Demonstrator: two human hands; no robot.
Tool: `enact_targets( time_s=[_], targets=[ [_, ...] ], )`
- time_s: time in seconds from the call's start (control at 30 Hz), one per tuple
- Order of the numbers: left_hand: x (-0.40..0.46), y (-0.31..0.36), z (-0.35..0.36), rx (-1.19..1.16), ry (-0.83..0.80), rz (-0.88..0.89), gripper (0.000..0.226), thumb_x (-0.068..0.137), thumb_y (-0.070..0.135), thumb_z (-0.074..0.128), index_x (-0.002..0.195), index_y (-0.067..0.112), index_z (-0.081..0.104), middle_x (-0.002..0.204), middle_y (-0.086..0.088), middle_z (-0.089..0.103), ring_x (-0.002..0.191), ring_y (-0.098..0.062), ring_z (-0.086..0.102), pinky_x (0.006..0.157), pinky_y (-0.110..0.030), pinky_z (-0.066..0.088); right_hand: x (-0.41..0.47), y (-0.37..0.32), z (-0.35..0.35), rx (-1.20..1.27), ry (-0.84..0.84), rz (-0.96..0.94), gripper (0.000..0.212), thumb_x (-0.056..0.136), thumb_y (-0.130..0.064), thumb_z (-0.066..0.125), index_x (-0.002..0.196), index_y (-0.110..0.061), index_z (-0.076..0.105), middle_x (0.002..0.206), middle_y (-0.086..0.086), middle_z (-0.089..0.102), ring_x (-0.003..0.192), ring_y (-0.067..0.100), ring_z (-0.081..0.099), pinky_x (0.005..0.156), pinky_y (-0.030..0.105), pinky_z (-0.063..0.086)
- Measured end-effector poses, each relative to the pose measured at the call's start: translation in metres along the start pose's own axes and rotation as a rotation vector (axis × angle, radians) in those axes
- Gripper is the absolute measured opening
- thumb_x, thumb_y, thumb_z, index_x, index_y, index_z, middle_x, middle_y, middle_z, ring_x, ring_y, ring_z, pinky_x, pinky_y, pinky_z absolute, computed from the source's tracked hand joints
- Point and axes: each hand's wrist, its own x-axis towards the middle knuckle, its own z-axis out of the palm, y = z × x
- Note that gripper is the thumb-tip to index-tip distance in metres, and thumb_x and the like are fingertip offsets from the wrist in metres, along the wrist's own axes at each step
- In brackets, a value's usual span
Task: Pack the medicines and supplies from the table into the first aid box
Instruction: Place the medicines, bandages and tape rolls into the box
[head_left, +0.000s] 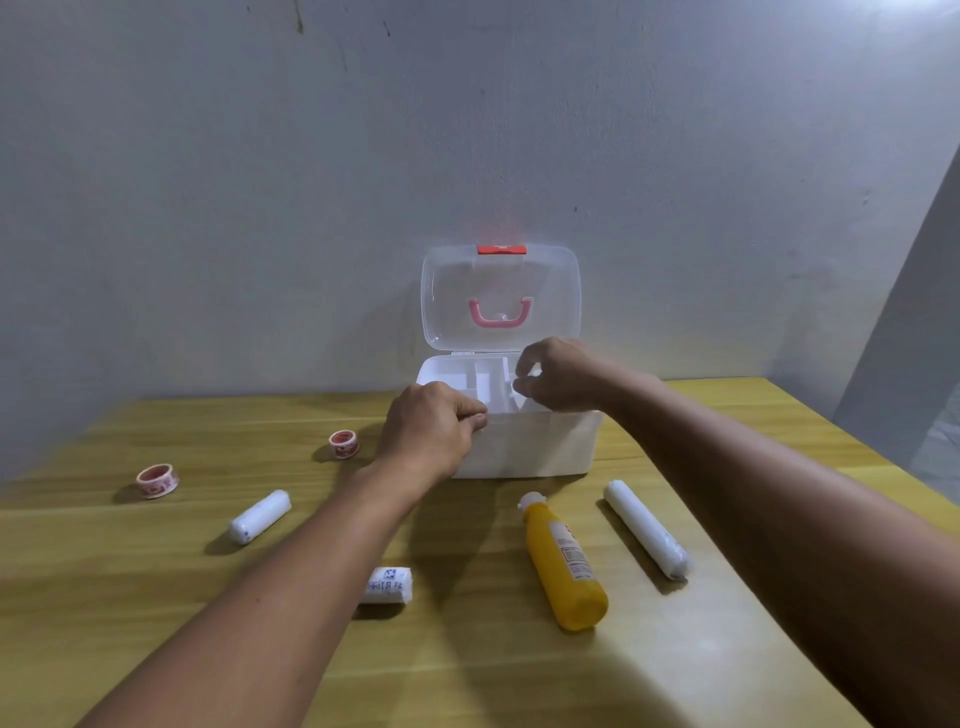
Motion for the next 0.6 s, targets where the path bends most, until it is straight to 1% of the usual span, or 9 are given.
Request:
enact_targets(
  time_s=[0.1, 0.27, 0.3, 0.37, 0.43, 0.47, 0.5, 0.57, 0.6],
  targets=[
    [0.0, 0.0, 0.0, 0.013, -0.004, 0.006, 0.015, 0.082, 0.023, 0.069, 0.094, 0.017, 0.077, 0.101, -0.008, 0.076, 0.099, -0.024, 0.068, 0.09, -0.029, 0.052, 0.0, 0.001, 0.002, -0.013, 0.007, -0.007, 0.037, 0.094, -0.033, 0.055, 0.114, -0.005, 0.067, 0.119, 0.012, 0.067, 0.102, 0.028, 0.06, 0.083, 0.034, 0.048],
    [-0.001, -0.002, 0.001, 0.01, 0.004, 0.023, 0.015, 0.083, 0.023, 0.068, 0.094, 0.016, 0.077, 0.099, -0.009, 0.076, 0.097, -0.025, 0.068, 0.089, -0.029, 0.052, -0.007, 0.008, -0.001, 0.061, 0.019, 0.025, 0.051, 0.092, -0.048, 0.051, 0.119, -0.006, 0.063, 0.124, 0.013, 0.064, 0.106, 0.029, 0.06, 0.09, 0.04, 0.05],
    [0.0, -0.004, 0.003, 0.015, -0.001, 0.032, 0.015, 0.084, 0.023, 0.067, 0.09, 0.014, 0.077, 0.09, -0.011, 0.076, 0.09, -0.027, 0.067, 0.086, -0.029, 0.052, -0.012, 0.009, -0.004, 0.047, 0.082, 0.03, 0.051, 0.091, -0.047, 0.053, 0.121, -0.007, 0.061, 0.123, 0.013, 0.064, 0.105, 0.029, 0.061, 0.089, 0.041, 0.051],
    [0.0, -0.006, 0.005, 0.037, -0.012, 0.055, 0.021, 0.086, 0.024, 0.063, 0.083, 0.006, 0.073, 0.069, -0.011, 0.062, 0.074, -0.028, 0.056, 0.076, -0.029, 0.048, -0.027, 0.011, -0.009, -0.03, 0.286, -0.001, 0.041, 0.088, -0.042, 0.061, 0.115, -0.01, 0.061, 0.109, 0.013, 0.069, 0.092, 0.029, 0.065, 0.078, 0.043, 0.056],
    [-0.002, -0.008, 0.007, 0.059, -0.008, 0.077, 0.024, 0.088, 0.024, 0.06, 0.082, 0.002, 0.069, 0.071, -0.019, 0.062, 0.073, -0.033, 0.054, 0.084, -0.032, 0.047, -0.05, 0.003, -0.013, -0.083, 0.413, -0.039, 0.026, 0.084, -0.037, 0.066, 0.094, -0.013, 0.064, 0.085, 0.008, 0.069, 0.074, 0.027, 0.064, 0.066, 0.041, 0.057],
    [-0.003, -0.009, 0.008, 0.064, -0.002, 0.09, 0.024, 0.089, 0.021, 0.058, 0.082, 0.001, 0.069, 0.076, -0.022, 0.066, 0.075, -0.038, 0.056, 0.096, -0.034, 0.044, -0.061, -0.001, -0.011, -0.099, 0.354, -0.032, 0.025, 0.081, -0.037, 0.068, 0.085, -0.013, 0.064, 0.077, 0.007, 0.068, 0.069, 0.026, 0.064, 0.063, 0.041, 0.057],
    [-0.004, -0.009, 0.01, 0.065, 0.009, 0.107, 0.022, 0.089, 0.019, 0.058, 0.082, 0.001, 0.069, 0.078, -0.023, 0.068, 0.077, -0.041, 0.057, 0.105, -0.036, 0.039, -0.072, -0.007, -0.007, -0.094, 0.208, 0.005, 0.028, 0.078, -0.039, 0.07, 0.079, -0.011, 0.066, 0.073, 0.007, 0.068, 0.066, 0.026, 0.065, 0.062, 0.041, 0.059],
    [-0.006, -0.01, 0.012, 0.058, 0.036, 0.133, 0.02, 0.088, 0.016, 0.059, 0.081, 0.001, 0.07, 0.079, -0.022, 0.07, 0.077, -0.041, 0.059, 0.113, -0.04, 0.032, -0.089, -0.017, 0.009, -0.016, -0.176, 0.123, 0.037, 0.074, -0.043, 0.074, 0.078, -0.006, 0.07, 0.069, 0.009, 0.073, 0.062, 0.025, 0.071, 0.06, 0.041, 0.062],
    [-0.006, -0.01, 0.012, 0.048, 0.05, 0.136, 0.019, 0.088, 0.015, 0.06, 0.081, 0.002, 0.071, 0.081, -0.022, 0.071, 0.079, -0.04, 0.061, 0.115, -0.04, 0.031, -0.094, -0.019, 0.018, 0.025, -0.304, 0.163, 0.04, 0.073, -0.044, 0.075, 0.082, -0.004, 0.071, 0.07, 0.01, 0.074, 0.061, 0.024, 0.072, 0.058, 0.04, 0.062]
  ],
)
